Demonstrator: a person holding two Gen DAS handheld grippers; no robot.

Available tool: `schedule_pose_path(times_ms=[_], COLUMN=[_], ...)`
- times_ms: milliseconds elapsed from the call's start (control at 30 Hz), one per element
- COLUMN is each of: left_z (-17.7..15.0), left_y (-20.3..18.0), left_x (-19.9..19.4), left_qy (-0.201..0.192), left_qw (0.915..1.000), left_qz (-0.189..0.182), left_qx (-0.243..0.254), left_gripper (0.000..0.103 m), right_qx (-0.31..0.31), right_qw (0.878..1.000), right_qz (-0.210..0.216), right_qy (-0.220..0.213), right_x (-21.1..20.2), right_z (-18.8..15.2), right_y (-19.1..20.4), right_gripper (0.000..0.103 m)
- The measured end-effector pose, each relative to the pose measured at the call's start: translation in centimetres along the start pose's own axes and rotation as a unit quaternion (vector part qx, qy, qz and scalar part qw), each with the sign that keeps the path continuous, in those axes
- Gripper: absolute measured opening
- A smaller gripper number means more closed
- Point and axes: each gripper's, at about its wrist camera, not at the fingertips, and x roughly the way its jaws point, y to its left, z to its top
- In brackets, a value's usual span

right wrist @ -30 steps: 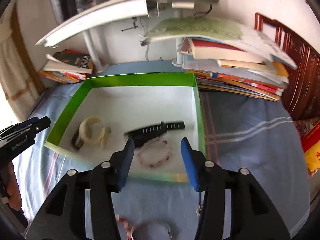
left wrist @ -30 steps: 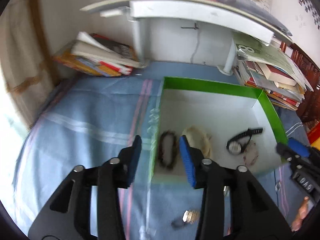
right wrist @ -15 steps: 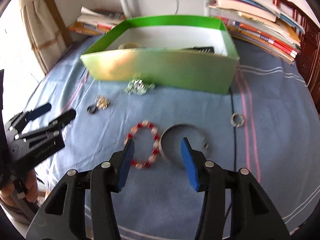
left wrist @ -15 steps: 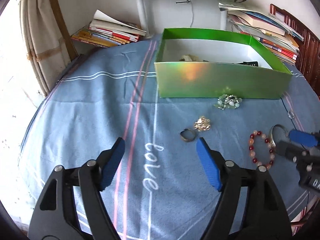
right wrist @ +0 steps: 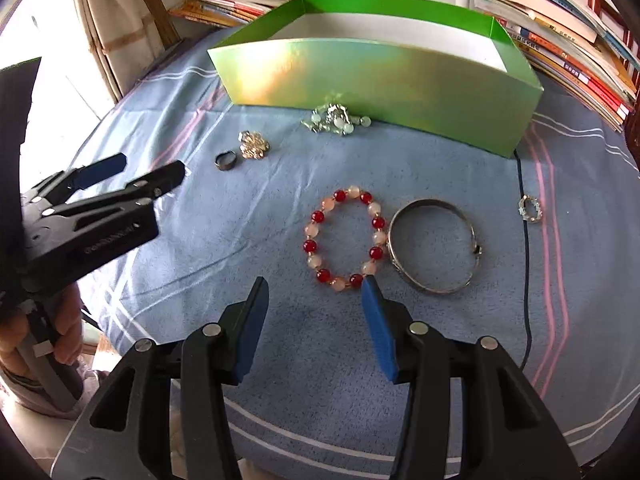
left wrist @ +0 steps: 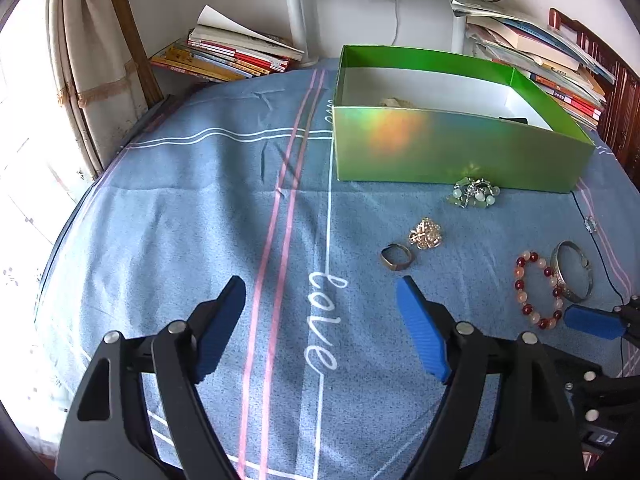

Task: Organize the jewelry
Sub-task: 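Move both tools back toward the remaining jewelry beside the box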

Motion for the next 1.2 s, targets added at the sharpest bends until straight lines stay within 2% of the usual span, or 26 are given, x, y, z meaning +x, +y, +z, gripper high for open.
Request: schedule_pose_path(times_ms=[500,533,633,667,1000,1200], left_z=[0.1,0.1,0.1,0.0,0.0,-0.1], left_y=[0.1,0.2,0.2,0.2,0.0,0.1], left_x=[0.7,0.8,1.0,1.0,1.2,1.3], left_qy=[0.014,0.015,0.018,0.02,0.024,0.027], left_qw=[0.9999,0.9999,0.9998,0.9998,0.9997,0.9996], left_qz=[-0.003,-0.003,-0.003,-0.004,-0.003,-0.005], left_qx=[-0.004,-0.004,-0.006,-0.006,-0.007,-0.009], left_gripper=[0.081,0.081,0.082,0.082,0.082,0.082], right_qx=[0.006,0.007,0.013,0.015,0.032,0.041], right_qw=[0.999,0.999,0.999,0.999,0.997,0.996], right_qz=[-0.038,-0.039,-0.043,-0.041,-0.047,-0.053], right_qy=[-0.022,-0.023,-0.028,-0.029,-0.045,-0.053], right_x=[0.8,0.9,0.9,0.8,0.1,-0.5], right_z=[0.9,0.9,1.0,0.9,1.1,0.9], right_y=[-1.1,-1.1,-1.5,-1.7,-2.7,-3.3], right_gripper=[0.048,0.046,0.029,0.02,0.008,0.008])
